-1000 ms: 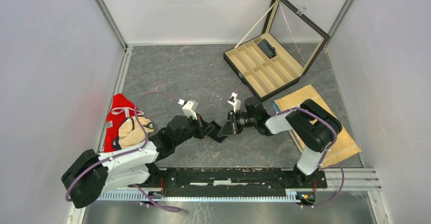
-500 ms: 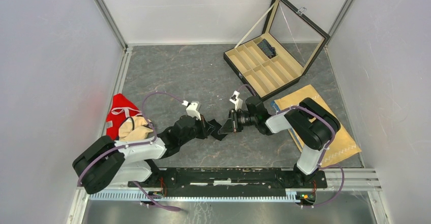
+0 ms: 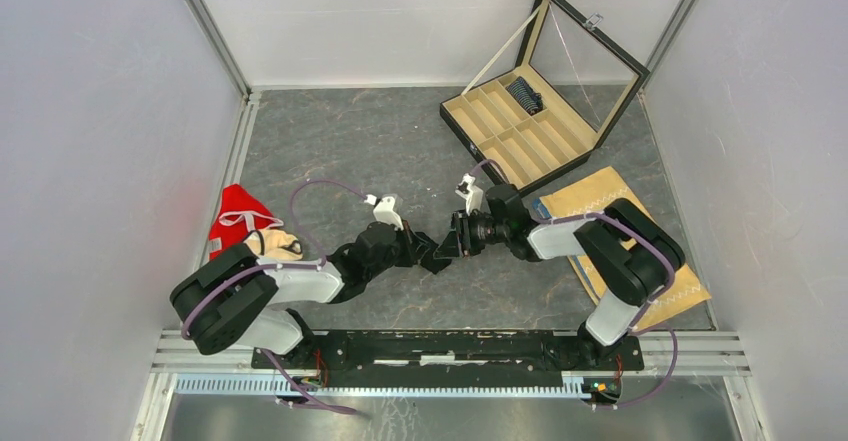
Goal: Roll the underwear
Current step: Roll the underwear to the center of the board.
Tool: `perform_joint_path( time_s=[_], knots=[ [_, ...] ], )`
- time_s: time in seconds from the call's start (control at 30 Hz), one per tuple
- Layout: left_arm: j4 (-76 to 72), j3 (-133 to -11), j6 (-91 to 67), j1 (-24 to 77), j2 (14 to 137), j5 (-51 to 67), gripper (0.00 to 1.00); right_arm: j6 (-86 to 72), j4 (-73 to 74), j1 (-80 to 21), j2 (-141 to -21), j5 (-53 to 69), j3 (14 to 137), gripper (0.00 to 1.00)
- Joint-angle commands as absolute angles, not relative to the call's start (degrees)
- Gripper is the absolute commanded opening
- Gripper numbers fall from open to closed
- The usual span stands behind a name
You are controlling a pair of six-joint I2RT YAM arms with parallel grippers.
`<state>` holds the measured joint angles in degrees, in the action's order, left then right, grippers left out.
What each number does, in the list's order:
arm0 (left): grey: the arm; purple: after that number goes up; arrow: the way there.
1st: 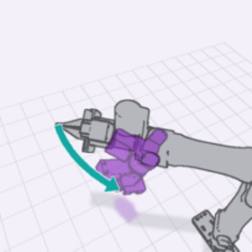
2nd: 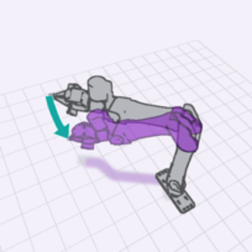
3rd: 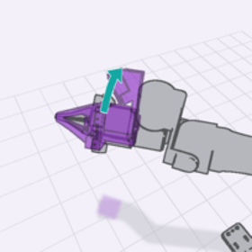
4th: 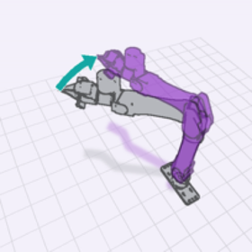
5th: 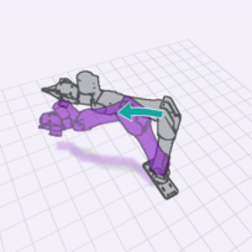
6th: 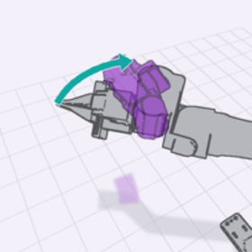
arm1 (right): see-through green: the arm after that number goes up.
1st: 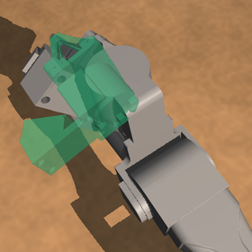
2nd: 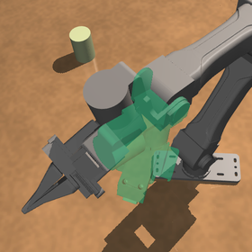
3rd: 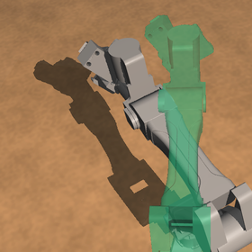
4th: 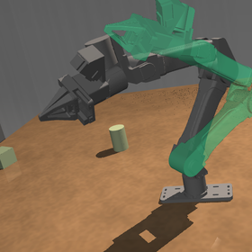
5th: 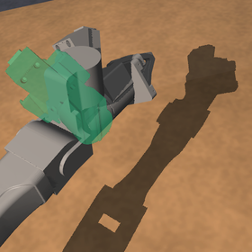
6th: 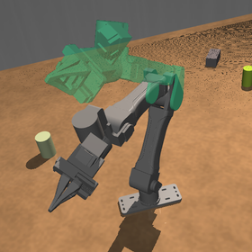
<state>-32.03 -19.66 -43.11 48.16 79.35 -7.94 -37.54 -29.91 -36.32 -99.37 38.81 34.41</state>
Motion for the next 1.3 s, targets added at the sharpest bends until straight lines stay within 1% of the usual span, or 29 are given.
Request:
perform_joint_path(
  time_s=[0.0, 0.17, 0.3, 0.37, 0.57, 0.67, 0.73, 0.97, 1.1, 1.27],
  knots=[
    [-23.9, -18.4, -43.7, 47.9, 82.3, -13.3, 0.02, -27.2, -18.4, -36.6, -93.4, 34.3, 38.0, 0.44],
    [-23.8, -17.4, -44.0, 47.9, 81.0, -13.7, 0.02, -15.6, -9.9, -36.6, -89.8, 28.7, 41.8, 0.54],
    [-23.8, -16.6, -44.2, 47.9, 80.0, -13.6, 0.02, -9.4, -7.8, -36.5, -90.3, 28.8, 44.3, 0.72],
    [-23.8, -16.5, -44.2, 47.9, 79.9, -13.6, 0.02, -6.6, -7.5, -36.6, -91.5, 29.6, 45.7, 0.75],
    [-24.6, -16.3, -44.2, 47.9, 80.4, -12.8, 0.02, 3.9, -2.4, -36.3, -98.3, 35.0, 52.5, 0.77],
    [-24.7, -16.3, -44.1, 47.9, 80.4, -12.6, 0.02, 5.1, -3.3, -36.4, -101.3, 39.2, 54.3, 0.78],
    [-24.7, -16.2, -44.1, 47.9, 80.2, -12.7, 0.02, 5.3, -3.5, -36.4, -102.9, 41.1, 55.2, 0.82],
    [-24.8, -16.5, -43.9, 47.9, 80.5, -12.6, 0.02, 6.6, -2.3, -36.3, -106.1, 45.2, 56.2, 0.88],
    [-24.8, -16.7, -43.9, 47.8, 80.9, -12.5, 0.02, 8.3, -0.3, -36.4, -107.5, 44.1, 57.0, 0.88],
    [-24.7, -16.8, -43.9, 47.9, 81.0, -12.5, 0.02, 10.2, 3.0, -36.5, -110.4, 44.9, 58.6, 0.82]
  ],
)
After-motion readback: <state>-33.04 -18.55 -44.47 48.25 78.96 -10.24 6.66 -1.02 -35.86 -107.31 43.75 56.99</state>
